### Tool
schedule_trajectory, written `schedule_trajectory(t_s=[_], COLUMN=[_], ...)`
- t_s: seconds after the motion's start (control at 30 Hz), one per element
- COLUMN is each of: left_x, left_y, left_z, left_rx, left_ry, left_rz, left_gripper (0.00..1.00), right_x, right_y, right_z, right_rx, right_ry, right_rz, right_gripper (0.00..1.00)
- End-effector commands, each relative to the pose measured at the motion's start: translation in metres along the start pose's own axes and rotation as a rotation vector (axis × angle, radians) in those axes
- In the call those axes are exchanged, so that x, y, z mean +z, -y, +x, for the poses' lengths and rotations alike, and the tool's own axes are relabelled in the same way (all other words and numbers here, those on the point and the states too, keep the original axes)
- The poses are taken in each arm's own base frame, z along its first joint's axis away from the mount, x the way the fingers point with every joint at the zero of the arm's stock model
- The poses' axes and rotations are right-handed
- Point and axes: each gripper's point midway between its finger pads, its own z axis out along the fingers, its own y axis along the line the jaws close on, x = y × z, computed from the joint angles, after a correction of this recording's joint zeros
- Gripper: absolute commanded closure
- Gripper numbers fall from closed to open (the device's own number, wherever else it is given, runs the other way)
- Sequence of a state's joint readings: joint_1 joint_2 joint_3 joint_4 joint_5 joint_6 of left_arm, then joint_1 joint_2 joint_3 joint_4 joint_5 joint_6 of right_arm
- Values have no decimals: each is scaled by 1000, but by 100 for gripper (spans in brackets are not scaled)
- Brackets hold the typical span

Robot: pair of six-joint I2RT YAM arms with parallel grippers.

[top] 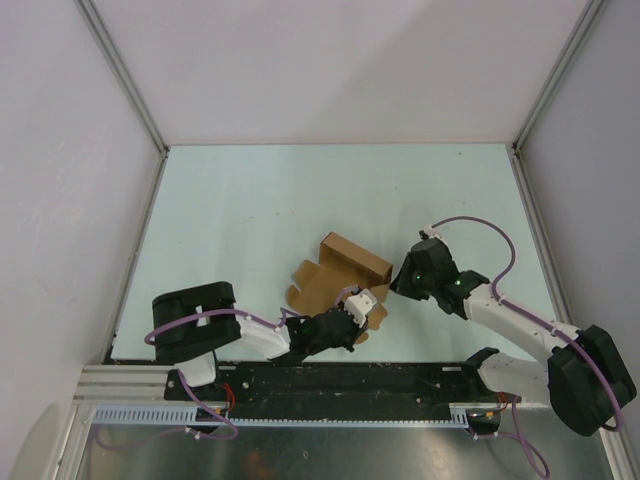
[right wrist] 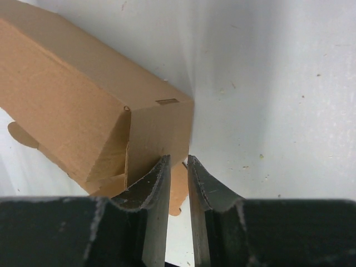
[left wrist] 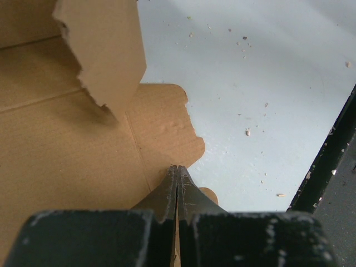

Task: Fold the paper box

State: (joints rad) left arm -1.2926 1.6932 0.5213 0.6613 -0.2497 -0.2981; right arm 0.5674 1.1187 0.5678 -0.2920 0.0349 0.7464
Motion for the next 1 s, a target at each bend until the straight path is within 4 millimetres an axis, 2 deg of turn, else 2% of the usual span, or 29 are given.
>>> schedule_trajectory(t_s=[0.0,0.07,0.73,0.97], left_x=[-1,-1,-2,-7], left_y=[-5,-5,-5,-4], left_z=[11,11,10,1], left_rx=[6,6,4,15], left_ry=[-47,-47,-43,-22], left_rz=[-17,-17,-14,-4], left_gripper=[100,100,100,100], right_x=[3,4,8,0], right_y=[-12,-18,-27,-20], right_z=[0,3,10,6], right_rx=[-22,-27,3,-4], right_ry=[10,-8,5,32], right_rz=[-60,-91,-187,-161], right_gripper=[76,75,73,72])
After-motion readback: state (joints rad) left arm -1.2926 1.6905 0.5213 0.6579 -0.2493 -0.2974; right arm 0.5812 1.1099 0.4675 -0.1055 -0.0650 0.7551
